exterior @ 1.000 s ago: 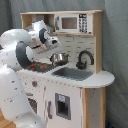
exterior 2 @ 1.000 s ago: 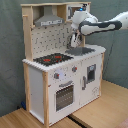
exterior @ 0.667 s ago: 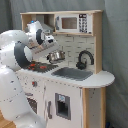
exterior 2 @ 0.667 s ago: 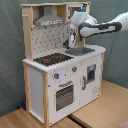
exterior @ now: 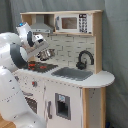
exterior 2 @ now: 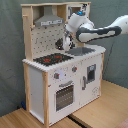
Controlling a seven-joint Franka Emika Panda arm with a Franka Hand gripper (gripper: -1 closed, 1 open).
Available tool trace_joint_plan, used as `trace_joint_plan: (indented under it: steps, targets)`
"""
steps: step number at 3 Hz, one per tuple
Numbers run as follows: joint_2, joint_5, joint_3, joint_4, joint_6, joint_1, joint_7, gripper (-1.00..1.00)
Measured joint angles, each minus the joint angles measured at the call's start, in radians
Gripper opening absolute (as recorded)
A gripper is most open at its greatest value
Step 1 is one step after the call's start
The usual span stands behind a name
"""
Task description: Play with the kitchen
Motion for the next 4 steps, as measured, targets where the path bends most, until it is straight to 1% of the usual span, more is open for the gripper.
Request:
trace_joint_plan:
  steps: [1,2,4]
  targets:
    - [-0.018,0.000,0.070,0.021,0.046,-0.055,-0.001,-1.00]
    - [-0.039,0.001,0.152,0.056,0.075,-0.127,-0.005,-1.00]
    - [-0.080,0.002,0.288,0.148,0.086,-0.257,-0.025,-1.00]
